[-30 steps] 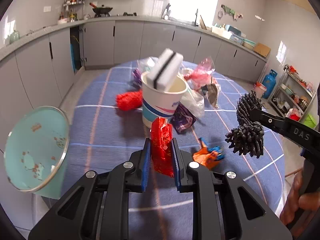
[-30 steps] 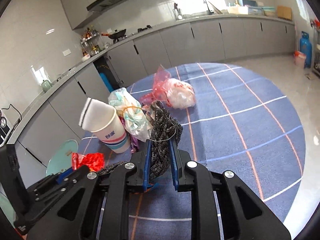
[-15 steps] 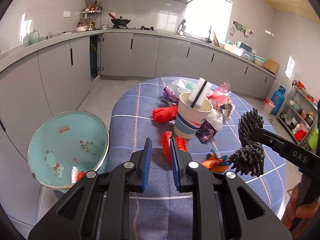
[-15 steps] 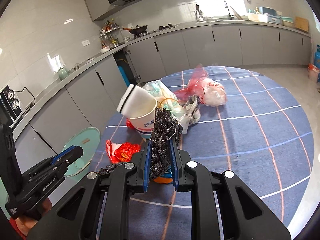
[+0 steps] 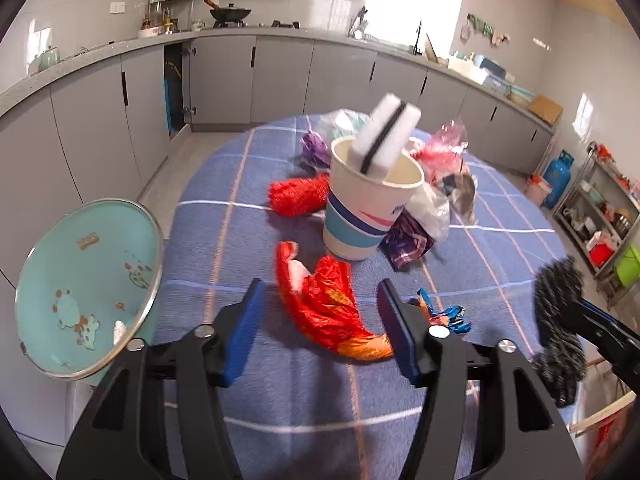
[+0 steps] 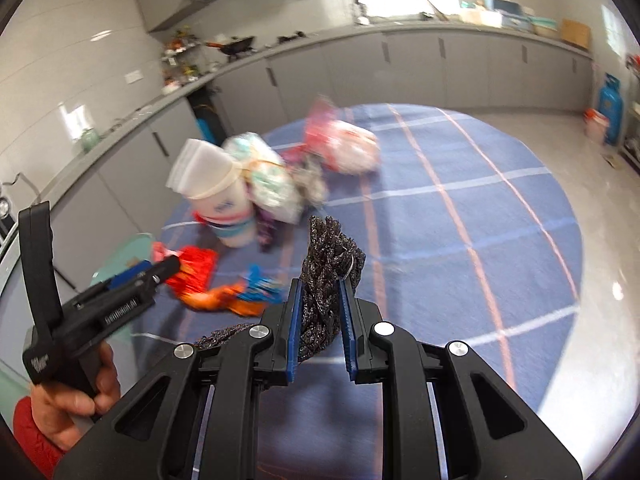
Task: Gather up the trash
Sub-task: 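Grasp the red and blue candy wrappers with the left tool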
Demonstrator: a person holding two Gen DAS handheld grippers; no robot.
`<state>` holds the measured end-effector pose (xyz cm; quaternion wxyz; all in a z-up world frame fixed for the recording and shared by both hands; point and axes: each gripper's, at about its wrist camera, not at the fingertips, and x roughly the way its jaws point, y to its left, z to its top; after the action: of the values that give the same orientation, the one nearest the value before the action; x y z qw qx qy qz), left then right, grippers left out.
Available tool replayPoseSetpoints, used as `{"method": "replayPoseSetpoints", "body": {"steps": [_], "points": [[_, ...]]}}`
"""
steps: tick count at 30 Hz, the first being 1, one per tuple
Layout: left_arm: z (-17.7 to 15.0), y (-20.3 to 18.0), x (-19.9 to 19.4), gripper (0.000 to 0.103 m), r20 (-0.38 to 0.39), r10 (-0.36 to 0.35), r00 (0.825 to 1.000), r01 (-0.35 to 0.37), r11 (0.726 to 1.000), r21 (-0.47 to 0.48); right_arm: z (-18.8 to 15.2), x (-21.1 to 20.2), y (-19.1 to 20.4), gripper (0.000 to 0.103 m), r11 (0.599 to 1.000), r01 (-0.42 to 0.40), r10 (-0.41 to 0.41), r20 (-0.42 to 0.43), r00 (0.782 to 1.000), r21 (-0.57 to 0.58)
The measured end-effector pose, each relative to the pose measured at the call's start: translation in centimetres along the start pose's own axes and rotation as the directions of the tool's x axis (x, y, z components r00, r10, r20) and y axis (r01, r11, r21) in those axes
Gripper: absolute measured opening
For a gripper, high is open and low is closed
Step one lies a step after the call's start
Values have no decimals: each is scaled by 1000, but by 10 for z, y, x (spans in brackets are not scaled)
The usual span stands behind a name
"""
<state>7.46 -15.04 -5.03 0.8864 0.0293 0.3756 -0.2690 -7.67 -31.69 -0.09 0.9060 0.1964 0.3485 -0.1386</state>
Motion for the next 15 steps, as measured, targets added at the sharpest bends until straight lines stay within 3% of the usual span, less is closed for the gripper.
{"method": "replayPoseSetpoints", "body": {"steps": [6, 10, 15], "points": [[-2, -4, 29, 59, -73, 22, 997, -25, 999, -46, -8, -11, -34, 19, 995, 78, -78, 3, 997, 55], [-4, -7, 34, 38, -80, 47, 996, -49, 999, -21, -9, -23, -52, 19, 988, 128, -131, 33, 991, 88], [-5, -6, 30, 28, -72, 14, 997, -16, 1000, -22, -8, -22, -58, 19, 986, 121, -127, 45, 991, 116]]}}
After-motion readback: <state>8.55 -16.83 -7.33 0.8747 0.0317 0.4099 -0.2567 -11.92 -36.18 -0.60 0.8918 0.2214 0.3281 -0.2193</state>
